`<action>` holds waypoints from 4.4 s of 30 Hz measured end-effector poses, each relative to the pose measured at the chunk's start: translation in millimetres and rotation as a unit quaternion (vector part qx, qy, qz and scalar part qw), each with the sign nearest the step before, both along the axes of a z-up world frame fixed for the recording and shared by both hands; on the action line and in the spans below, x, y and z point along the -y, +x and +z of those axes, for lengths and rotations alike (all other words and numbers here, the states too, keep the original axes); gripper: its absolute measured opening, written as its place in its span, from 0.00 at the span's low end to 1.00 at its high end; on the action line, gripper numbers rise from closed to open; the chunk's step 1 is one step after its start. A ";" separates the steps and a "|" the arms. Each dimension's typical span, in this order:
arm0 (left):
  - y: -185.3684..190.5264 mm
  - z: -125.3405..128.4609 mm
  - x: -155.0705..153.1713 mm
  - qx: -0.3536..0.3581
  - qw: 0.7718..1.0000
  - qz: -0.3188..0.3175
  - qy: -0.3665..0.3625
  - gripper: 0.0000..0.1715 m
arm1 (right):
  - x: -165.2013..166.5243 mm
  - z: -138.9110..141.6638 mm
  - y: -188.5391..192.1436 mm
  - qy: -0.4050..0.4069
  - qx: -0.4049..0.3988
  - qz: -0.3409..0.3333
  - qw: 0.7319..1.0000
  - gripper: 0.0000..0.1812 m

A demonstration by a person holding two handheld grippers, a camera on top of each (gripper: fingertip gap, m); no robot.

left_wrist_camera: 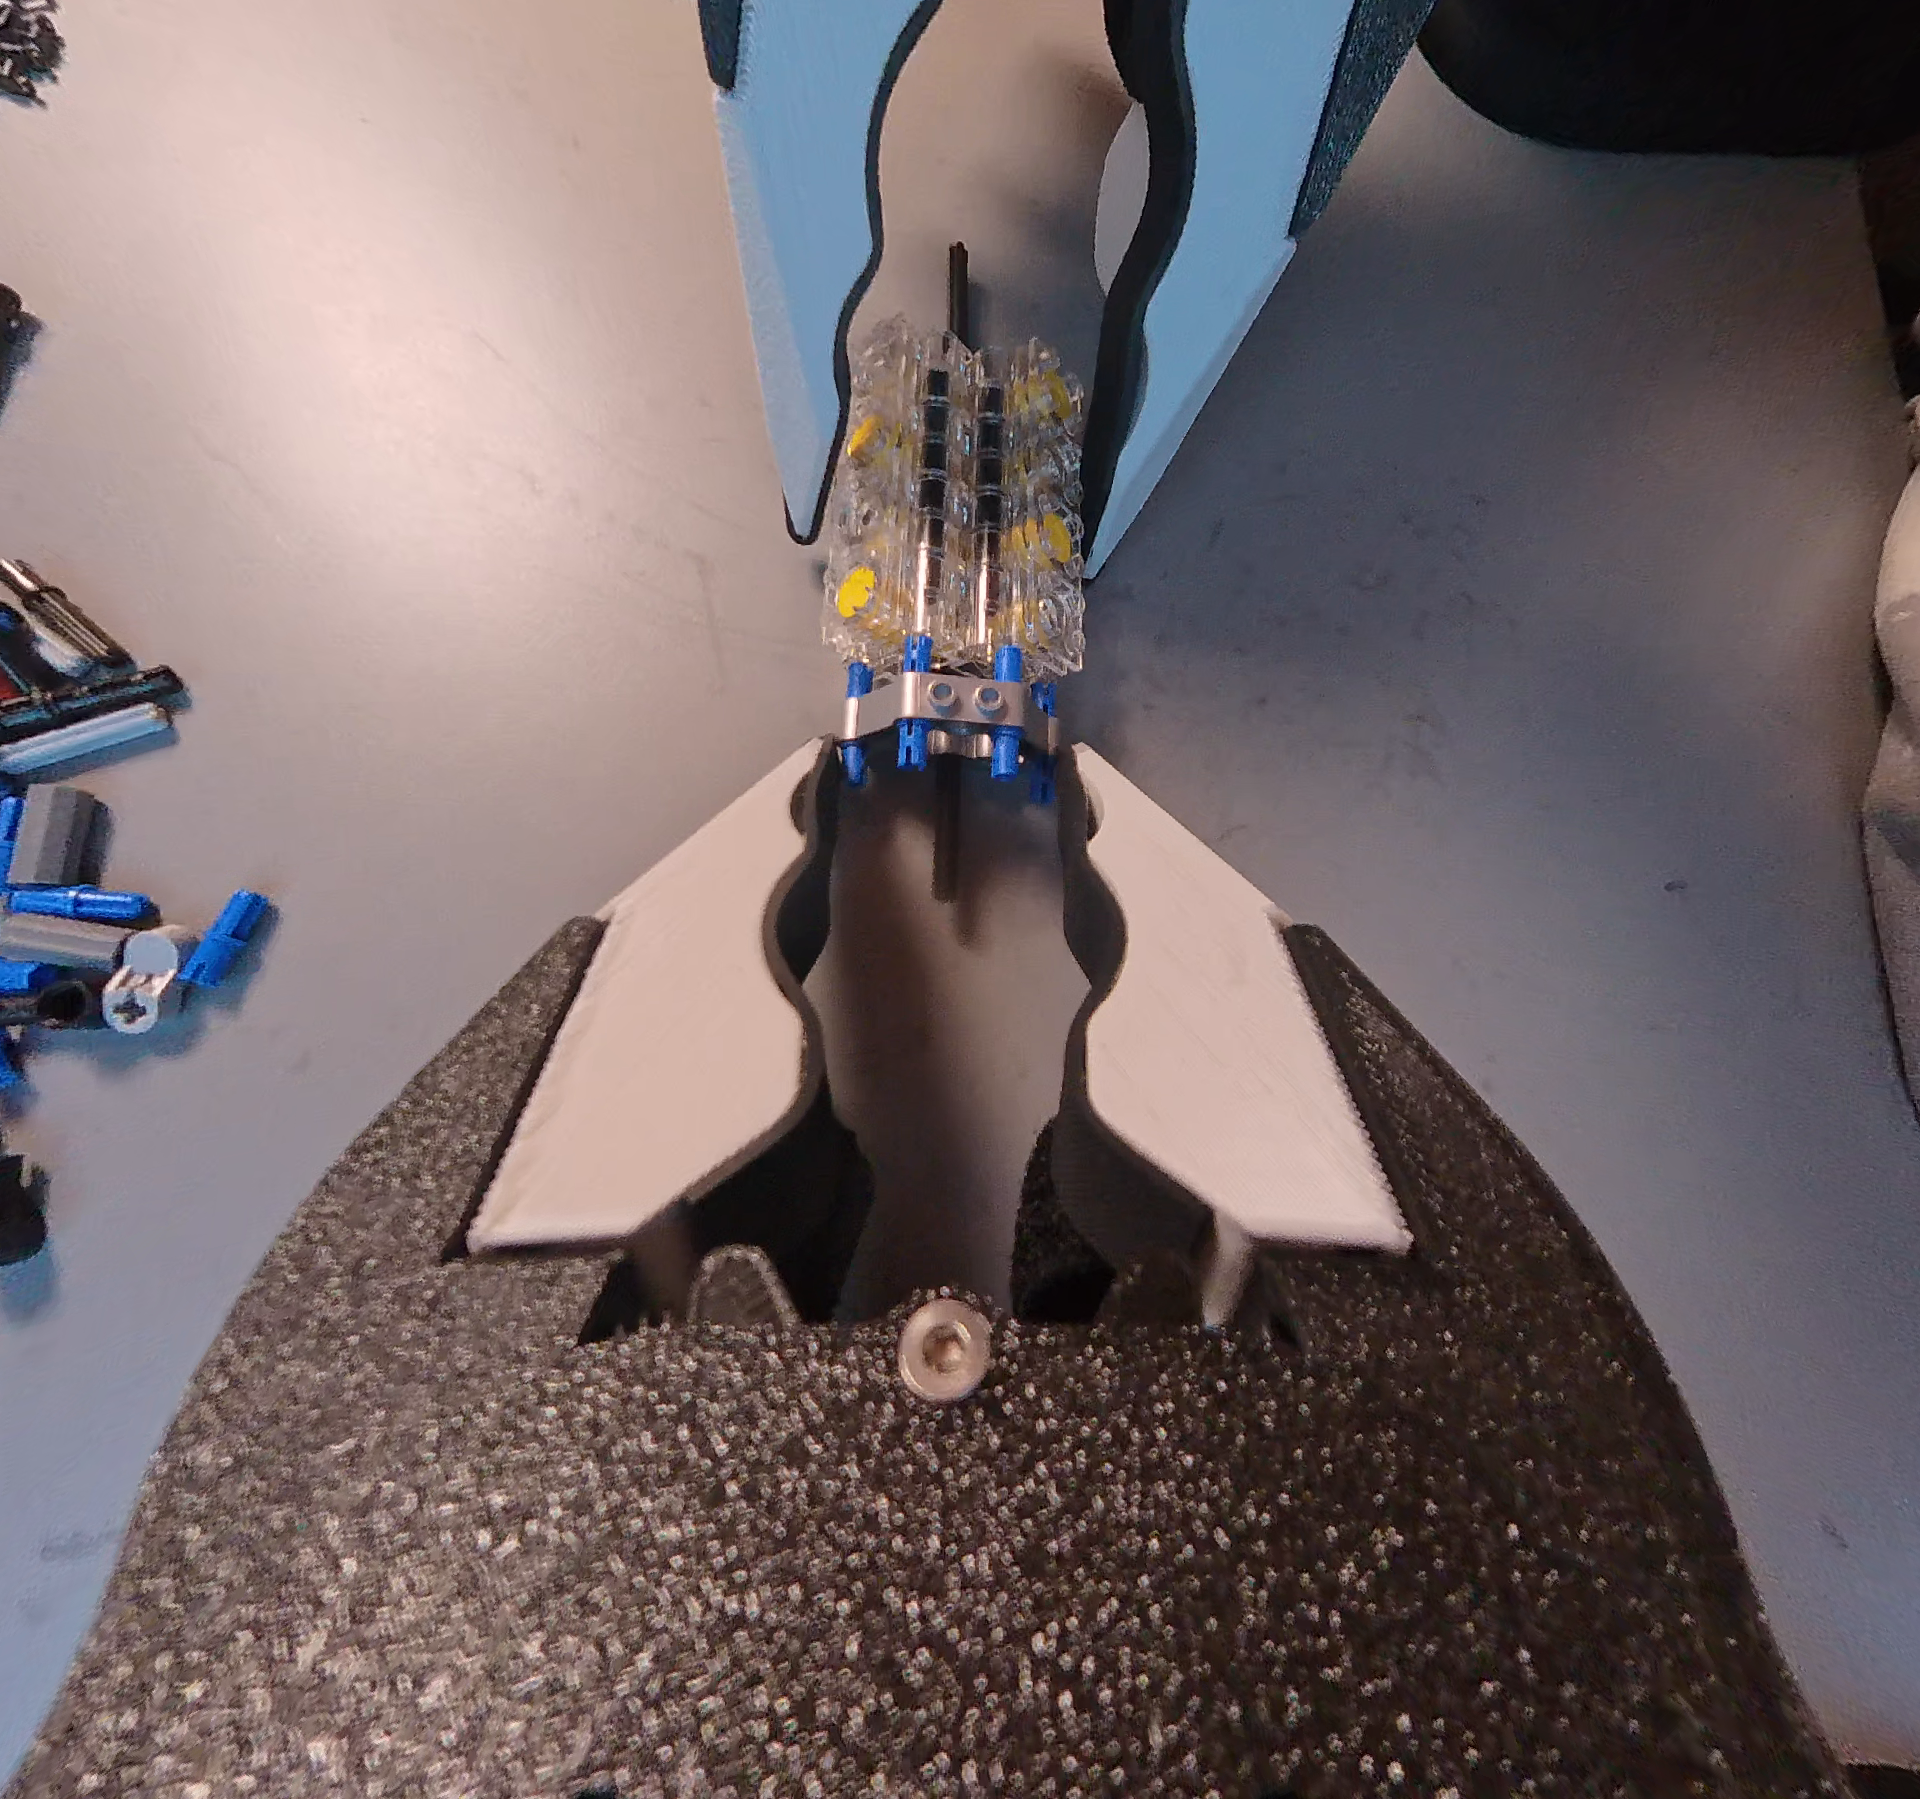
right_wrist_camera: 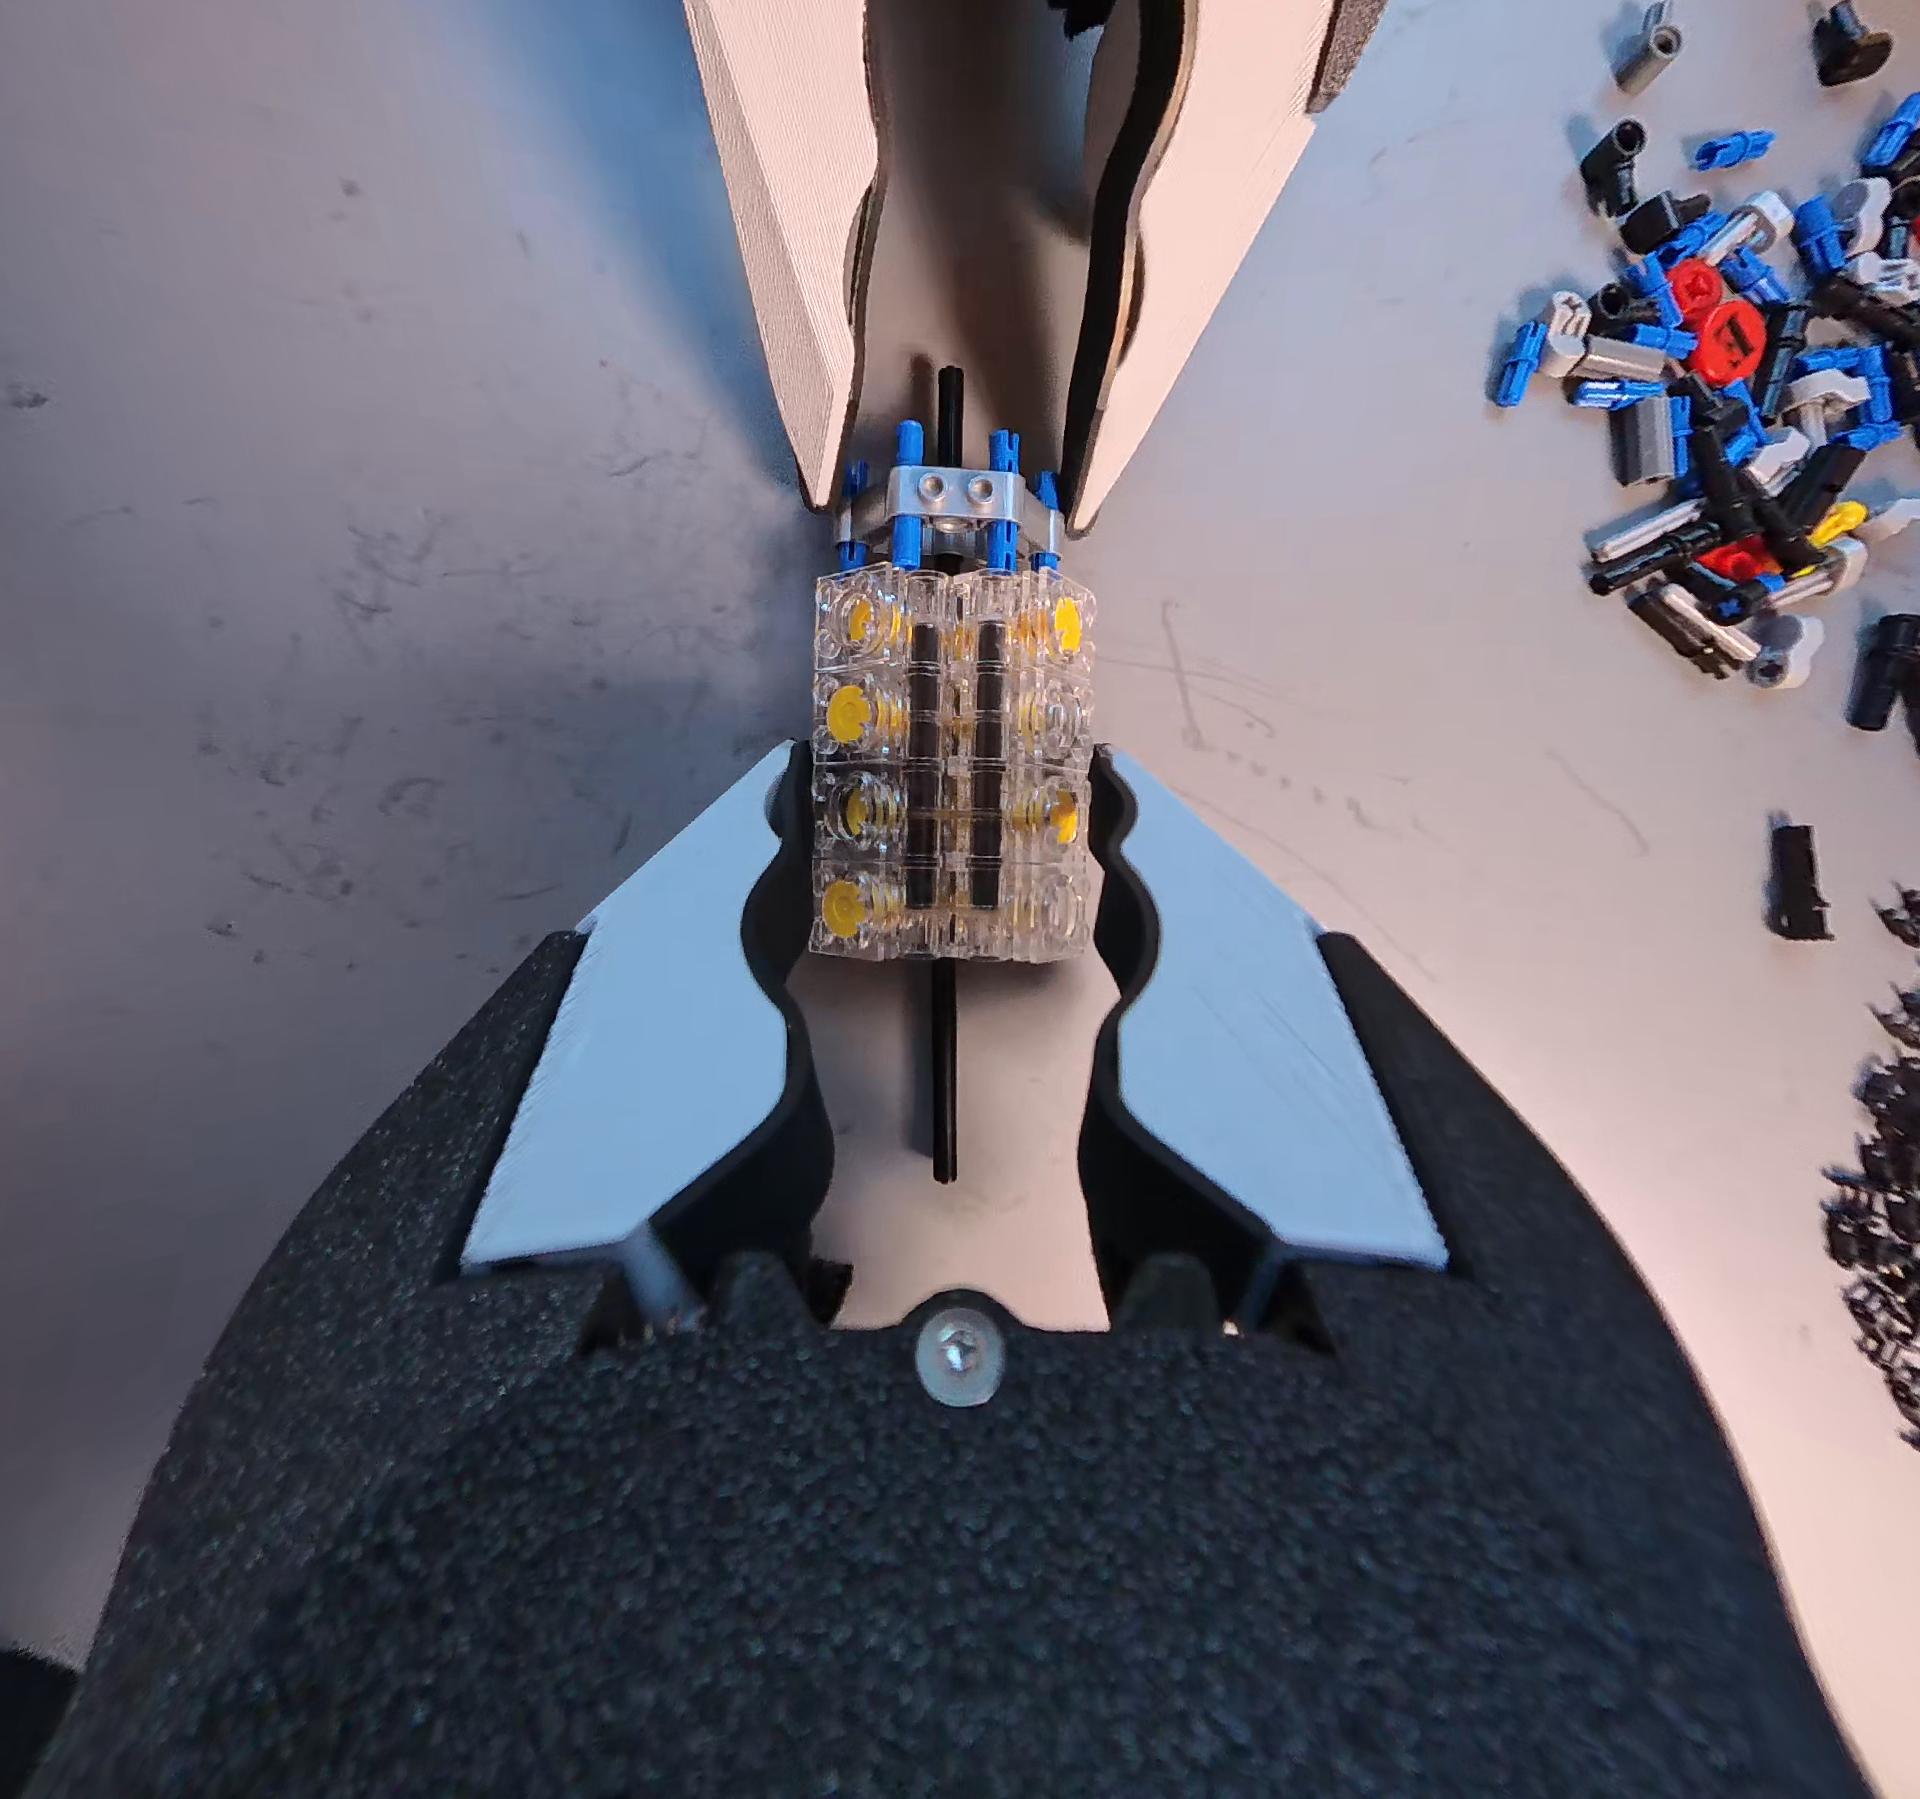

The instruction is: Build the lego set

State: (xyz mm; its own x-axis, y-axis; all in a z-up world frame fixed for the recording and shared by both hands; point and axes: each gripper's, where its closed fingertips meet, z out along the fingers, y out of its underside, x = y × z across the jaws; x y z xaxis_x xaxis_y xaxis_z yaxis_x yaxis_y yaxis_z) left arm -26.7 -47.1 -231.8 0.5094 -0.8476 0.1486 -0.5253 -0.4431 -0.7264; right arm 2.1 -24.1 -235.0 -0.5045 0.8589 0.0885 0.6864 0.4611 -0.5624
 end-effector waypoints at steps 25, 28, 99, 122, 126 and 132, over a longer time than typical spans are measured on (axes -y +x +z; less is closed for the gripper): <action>-4.4 11.7 2.3 0.016 1.000 -0.002 -0.008 0.24 | 2.0 2.2 0.0 -0.047 -0.054 -0.003 0.997 0.28; -0.7 16.8 0.5 0.032 0.999 -0.002 0.003 0.16 | 2.5 2.5 -0.1 -0.050 -0.056 -0.003 0.997 0.28; -4.4 14.2 -1.5 0.022 0.999 0.023 -0.030 0.25 | 3.0 1.6 -1.9 -0.058 -0.067 -0.005 0.996 0.28; 7.1 3.8 5.2 0.072 0.986 0.101 -0.112 0.19 | 1.7 8.9 -1.8 -0.014 -0.121 0.005 0.993 0.28; 6.9 6.1 4.0 0.105 0.975 0.117 -0.154 0.19 | -0.5 7.7 -1.9 0.014 -0.131 0.009 0.991 0.28; 7.4 6.9 3.1 0.115 0.971 0.126 -0.168 0.19 | -1.6 6.3 -1.5 -0.003 -0.128 -0.006 0.992 0.28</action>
